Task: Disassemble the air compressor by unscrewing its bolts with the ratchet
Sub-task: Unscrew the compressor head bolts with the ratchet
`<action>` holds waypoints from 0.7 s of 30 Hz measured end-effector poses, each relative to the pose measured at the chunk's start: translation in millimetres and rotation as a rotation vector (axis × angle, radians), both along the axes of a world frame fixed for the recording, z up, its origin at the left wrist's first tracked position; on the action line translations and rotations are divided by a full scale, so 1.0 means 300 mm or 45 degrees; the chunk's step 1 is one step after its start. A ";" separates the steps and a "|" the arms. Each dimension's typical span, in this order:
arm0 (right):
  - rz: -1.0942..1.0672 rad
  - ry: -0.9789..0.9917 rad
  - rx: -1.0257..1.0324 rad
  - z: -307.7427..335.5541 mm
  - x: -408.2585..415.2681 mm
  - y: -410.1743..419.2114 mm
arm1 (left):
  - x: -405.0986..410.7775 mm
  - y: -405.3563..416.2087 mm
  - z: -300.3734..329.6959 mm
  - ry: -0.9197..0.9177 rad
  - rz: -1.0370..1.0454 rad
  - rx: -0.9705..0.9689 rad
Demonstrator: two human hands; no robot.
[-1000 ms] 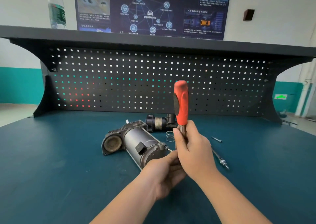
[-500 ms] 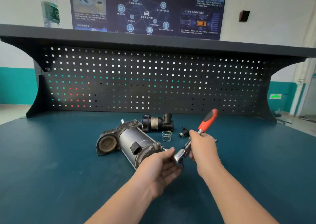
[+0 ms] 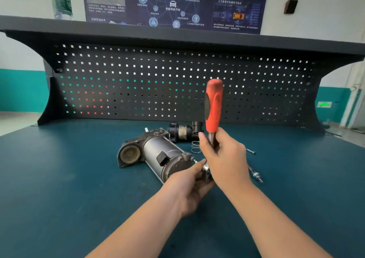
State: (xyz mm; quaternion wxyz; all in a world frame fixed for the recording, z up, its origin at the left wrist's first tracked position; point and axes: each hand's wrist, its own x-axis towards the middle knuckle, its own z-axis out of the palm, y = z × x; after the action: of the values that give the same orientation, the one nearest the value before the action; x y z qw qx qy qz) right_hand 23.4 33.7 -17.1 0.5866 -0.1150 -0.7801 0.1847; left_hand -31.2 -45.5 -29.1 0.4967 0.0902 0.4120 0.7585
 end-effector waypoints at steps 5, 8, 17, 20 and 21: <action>-0.008 0.032 -0.135 0.000 -0.006 0.021 | -0.007 0.000 -0.005 0.058 0.020 -0.045; -0.055 0.061 -0.429 0.002 -0.008 0.053 | -0.009 0.004 -0.008 0.113 0.052 -0.083; 0.052 0.004 -1.706 -0.048 -0.031 0.131 | -0.008 0.012 -0.009 0.115 0.052 -0.089; -0.001 0.026 -1.218 -0.023 -0.025 0.110 | -0.005 0.011 -0.011 0.057 0.040 -0.066; -0.043 0.003 -1.002 -0.011 -0.018 0.097 | -0.003 0.011 -0.010 0.032 0.038 -0.044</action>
State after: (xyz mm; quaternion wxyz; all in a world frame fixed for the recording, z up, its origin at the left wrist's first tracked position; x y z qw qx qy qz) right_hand 18.0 62.8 -20.3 0.5017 -0.3437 -0.6469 0.4600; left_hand -32.1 -42.2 -32.0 0.4816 0.0850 0.4326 0.7575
